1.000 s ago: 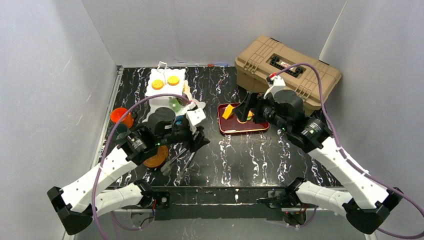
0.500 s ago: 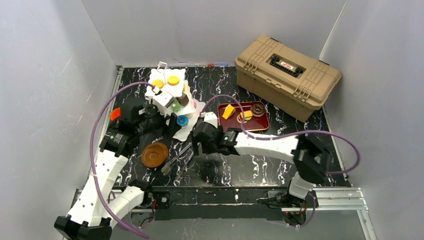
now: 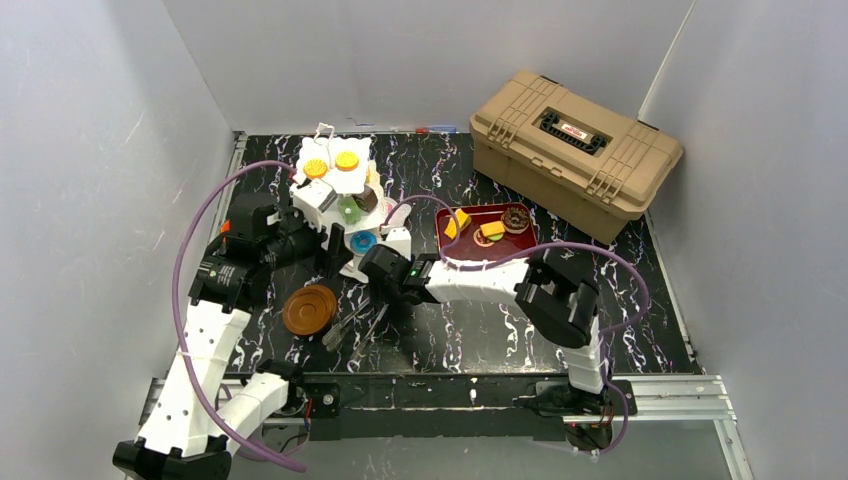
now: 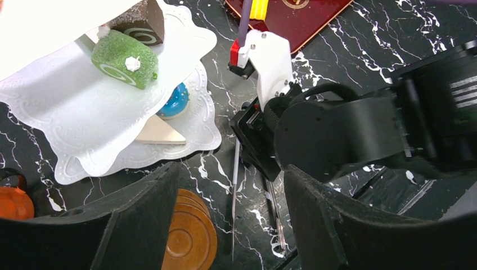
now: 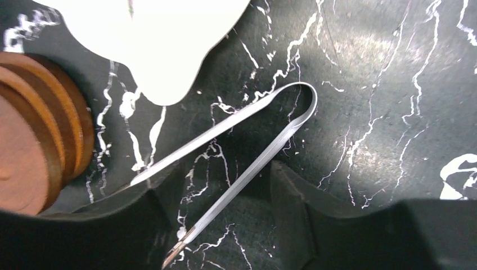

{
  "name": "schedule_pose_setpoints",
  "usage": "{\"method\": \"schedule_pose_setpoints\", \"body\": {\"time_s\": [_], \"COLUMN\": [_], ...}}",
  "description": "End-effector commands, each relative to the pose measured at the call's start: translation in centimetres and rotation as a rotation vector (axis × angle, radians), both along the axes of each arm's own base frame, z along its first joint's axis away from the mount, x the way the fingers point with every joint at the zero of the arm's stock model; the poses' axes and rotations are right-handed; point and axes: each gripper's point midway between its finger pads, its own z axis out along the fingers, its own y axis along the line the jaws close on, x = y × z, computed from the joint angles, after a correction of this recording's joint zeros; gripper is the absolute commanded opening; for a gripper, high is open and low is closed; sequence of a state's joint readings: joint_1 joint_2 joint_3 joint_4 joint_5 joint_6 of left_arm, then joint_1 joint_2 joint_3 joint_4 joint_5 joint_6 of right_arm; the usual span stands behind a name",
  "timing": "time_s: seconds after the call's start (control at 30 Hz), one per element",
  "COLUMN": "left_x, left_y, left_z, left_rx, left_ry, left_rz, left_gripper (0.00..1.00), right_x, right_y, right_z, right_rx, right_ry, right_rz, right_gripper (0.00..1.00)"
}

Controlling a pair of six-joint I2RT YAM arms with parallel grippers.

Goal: Serve the afternoon tea
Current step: Pick up the clamp from the center of the board.

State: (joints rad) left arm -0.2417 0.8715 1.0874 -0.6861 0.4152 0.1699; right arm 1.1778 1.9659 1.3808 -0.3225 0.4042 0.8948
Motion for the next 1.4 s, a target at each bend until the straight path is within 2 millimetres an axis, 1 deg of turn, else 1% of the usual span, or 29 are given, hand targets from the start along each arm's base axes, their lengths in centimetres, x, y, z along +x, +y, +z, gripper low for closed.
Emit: {"method": "schedule_pose_setpoints", "body": {"time_s": [0.0,0.1,0.17,0.2,0.23,0.3,0.33,0.4,0.43,0.53,0.67,0.8,0.9,1.0,1.1,1.17,1.23,1.3,1.37], "left_x": [-1.0,-1.0,-1.1,-1.1,-1.4,-1.7,-1.9,-2.2,-2.4,-2.8,-3.3,-5.0,-6.1,-6.3,-5.5,-4.5,-4.3,-4.5,-4.1], "left_y": [0.1,0.1,0.1,0.0,-0.1,-0.4,-0.6,-1.2,-1.6,-3.0,-4.7,-7.1,-9.2,-11.3,-12.8,-13.5,-14.4,-14.9,-15.1], "left_z": [1.4,1.9,1.8,1.8,1.6,1.2,1.0,0.6,0.4,0.1,-0.3,-0.7,-0.1,0.8,1.2,1.3,1.2,0.8,0.0], "left_rx": [-0.010,-0.003,0.001,0.000,-0.001,-0.005,-0.010,-0.034,-0.052,-0.120,-0.162,-0.148,-0.153,-0.156,-0.163,-0.171,-0.184,-0.181,-0.163], "left_ry": [0.004,-0.008,0.004,0.010,0.024,0.049,0.062,0.093,0.122,0.204,0.285,0.317,0.308,0.313,0.329,0.306,0.317,0.340,0.331], "left_rz": [-0.011,-0.019,-0.023,-0.030,-0.041,-0.060,-0.075,-0.105,-0.120,-0.161,-0.219,-0.326,-0.407,-0.453,-0.431,-0.410,-0.416,-0.417,-0.396], "left_gripper": [0.67,0.76,0.79,0.81,0.82,0.85,0.85,0.85,0.84,0.86,0.86,0.86,0.88,0.90,0.90,0.89,0.89,0.89,0.89], "right_x": [-0.1,-0.2,-0.4,-0.5,-0.5,0.1,0.6,1.5,2.0,2.8,2.9,3.1,3.7,4.5,4.9,4.9,4.8,4.5,4.2], "right_y": [0.3,-0.3,-0.6,-0.8,-1.2,-1.9,-2.4,-3.4,-4.1,-6.4,-9.5,-12.5,-14.6,-15.6,-15.8,-15.6,-15.5,-15.5,-15.4], "right_z": [-0.5,-1.3,-1.9,-2.2,-2.2,-1.3,-0.4,2.0,3.8,7.8,11.7,15.6,18.6,21.4,23.3,24.0,24.5,25.0,25.3], "right_rx": [0.006,-0.002,-0.024,-0.040,-0.060,-0.082,-0.087,-0.088,-0.077,-0.069,-0.034,0.013,0.044,0.056,0.075,0.093,0.104,0.131,0.167], "right_ry": [0.028,0.029,0.042,0.046,0.041,0.002,-0.028,-0.102,-0.144,-0.248,-0.326,-0.413,-0.513,-0.606,-0.656,-0.677,-0.694,-0.707,-0.712], "right_rz": [-0.026,-0.038,-0.034,-0.032,-0.028,-0.040,-0.053,-0.078,-0.091,-0.136,-0.195,-0.263,-0.316,-0.346,-0.364,-0.365,-0.368,-0.371,-0.370], "right_gripper": [0.61,0.59,0.58,0.55,0.43,0.07,0.01,0.01,0.01,0.01,0.01,0.01,0.01,0.01,0.01,0.01,0.01,0.01,0.01]}}
